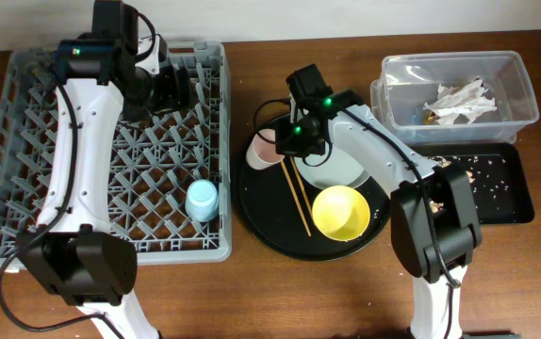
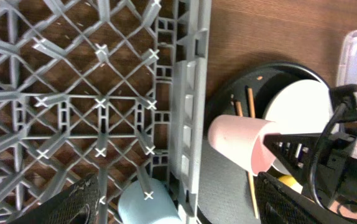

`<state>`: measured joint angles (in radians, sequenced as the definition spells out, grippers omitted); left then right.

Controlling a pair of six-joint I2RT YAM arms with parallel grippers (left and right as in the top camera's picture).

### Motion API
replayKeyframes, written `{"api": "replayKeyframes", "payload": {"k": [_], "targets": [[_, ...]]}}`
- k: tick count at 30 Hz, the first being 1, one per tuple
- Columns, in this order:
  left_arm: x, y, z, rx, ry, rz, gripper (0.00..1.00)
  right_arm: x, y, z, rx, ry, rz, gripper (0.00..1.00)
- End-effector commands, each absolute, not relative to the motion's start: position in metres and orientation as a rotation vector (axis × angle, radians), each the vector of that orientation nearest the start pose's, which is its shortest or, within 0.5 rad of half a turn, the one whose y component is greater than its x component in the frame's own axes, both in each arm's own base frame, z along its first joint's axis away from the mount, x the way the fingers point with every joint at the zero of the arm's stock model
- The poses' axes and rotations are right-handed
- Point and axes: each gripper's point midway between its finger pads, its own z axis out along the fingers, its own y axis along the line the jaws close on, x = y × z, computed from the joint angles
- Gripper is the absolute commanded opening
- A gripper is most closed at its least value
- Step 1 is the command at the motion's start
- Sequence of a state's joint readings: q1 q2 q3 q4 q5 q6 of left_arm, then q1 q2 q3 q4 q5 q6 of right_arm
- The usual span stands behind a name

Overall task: Sort waste into correct bins and load items into the dishwasher rack
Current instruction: 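Grasp the pink cup with the right gripper and lift it, then hand the pink cup from the right gripper to the left gripper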

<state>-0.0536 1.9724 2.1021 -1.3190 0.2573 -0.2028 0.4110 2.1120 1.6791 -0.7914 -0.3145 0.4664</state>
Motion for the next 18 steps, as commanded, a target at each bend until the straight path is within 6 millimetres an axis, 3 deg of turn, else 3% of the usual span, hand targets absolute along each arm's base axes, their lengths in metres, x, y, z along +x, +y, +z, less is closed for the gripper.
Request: {"api": "replayKeyframes", "payload": {"k": [1, 3, 6, 9, 11, 13, 18], "targets": [[0.442, -0.103, 0.245, 0.057, 2.686, -0.725, 0.87, 0.422, 0.25, 0.126, -0.087, 2.781, 0.913, 0.04], [0.436, -0.125, 0.264, 0.226, 2.582, -0.955, 0.95, 0.424, 0.244, 0.167, -0.139, 2.67, 1.063, 0.04], [0.421, -0.148, 0.307, 0.495, 2.292, -1.313, 0.99, 0.417, 0.228, 0.254, -0.334, 2.368, 1.368, 0.04], [0.412, -0.156, 0.333, 0.612, 2.104, -1.459, 0.99, 0.41, 0.214, 0.304, -0.47, 2.14, 1.555, 0.04], [0.405, -0.162, 0.347, 0.674, 1.991, -1.537, 0.99, 0.406, 0.214, 0.323, -0.562, 2.025, 1.636, 0.04], [0.399, -0.165, 0.361, 0.714, 1.891, -1.605, 0.99, 0.403, 0.221, 0.33, -0.617, 1.978, 1.65, 0.04], [0.391, -0.172, 0.372, 0.744, 1.814, -1.68, 0.99, 0.398, 0.248, 0.347, -0.695, 1.908, 1.671, 0.04]]}}
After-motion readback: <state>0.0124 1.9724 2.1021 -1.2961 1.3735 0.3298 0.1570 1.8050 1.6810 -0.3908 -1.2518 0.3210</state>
